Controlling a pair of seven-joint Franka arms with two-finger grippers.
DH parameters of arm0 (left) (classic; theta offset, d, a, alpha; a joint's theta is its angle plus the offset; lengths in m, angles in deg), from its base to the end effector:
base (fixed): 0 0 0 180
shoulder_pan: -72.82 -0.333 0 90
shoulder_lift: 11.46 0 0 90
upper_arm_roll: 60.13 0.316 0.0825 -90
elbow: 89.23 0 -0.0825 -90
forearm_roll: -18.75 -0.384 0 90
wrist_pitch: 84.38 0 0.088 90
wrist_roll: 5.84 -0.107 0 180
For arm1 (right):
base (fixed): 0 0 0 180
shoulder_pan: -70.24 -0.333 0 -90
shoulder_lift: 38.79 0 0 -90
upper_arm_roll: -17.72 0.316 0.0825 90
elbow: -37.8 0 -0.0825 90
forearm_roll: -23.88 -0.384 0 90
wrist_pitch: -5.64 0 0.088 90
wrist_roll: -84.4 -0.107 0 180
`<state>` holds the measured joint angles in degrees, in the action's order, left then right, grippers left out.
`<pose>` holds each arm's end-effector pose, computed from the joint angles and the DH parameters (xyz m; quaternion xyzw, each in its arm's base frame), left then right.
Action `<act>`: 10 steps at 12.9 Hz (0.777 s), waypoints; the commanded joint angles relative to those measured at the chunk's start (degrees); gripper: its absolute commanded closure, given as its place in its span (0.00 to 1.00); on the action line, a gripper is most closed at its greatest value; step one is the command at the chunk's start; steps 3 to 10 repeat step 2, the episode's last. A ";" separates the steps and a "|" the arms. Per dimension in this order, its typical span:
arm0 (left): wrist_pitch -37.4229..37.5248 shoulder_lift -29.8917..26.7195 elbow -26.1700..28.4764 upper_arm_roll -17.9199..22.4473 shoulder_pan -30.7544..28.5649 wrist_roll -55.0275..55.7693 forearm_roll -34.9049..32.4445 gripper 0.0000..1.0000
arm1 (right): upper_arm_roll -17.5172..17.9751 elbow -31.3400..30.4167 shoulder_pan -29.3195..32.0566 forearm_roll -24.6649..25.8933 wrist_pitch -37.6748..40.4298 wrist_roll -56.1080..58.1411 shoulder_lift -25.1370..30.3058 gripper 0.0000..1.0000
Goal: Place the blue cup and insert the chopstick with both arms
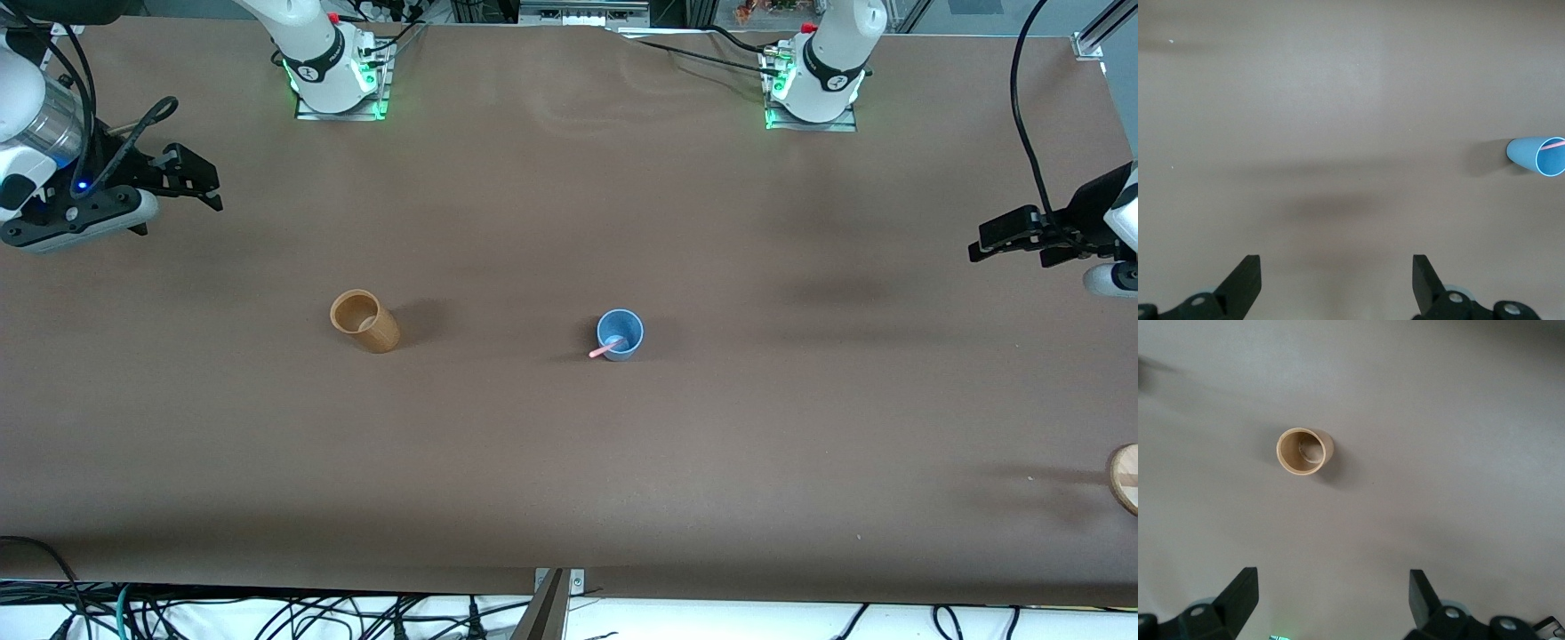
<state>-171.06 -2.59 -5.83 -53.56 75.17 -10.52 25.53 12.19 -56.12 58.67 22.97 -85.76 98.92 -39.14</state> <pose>0.5939 0.0253 0.5858 0.9976 -0.0048 -0.0442 0.0539 0.5528 0.0603 0.5909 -0.9837 -0.1780 0.0244 0.0095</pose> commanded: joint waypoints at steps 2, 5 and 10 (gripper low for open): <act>0.28 0.09 -1.12 0.02 -0.06 -0.94 -1.60 0.00 | 0.26 1.19 0.23 0.48 1.31 0.59 -0.09 0.00; 0.28 0.09 -1.12 0.02 -0.06 -0.94 -1.60 0.00 | 0.26 1.19 0.23 0.48 1.31 0.59 -0.09 0.00; 0.28 0.09 -1.12 0.02 -0.06 -0.94 -1.60 0.00 | 0.26 1.19 0.23 0.48 1.31 0.59 -0.09 0.00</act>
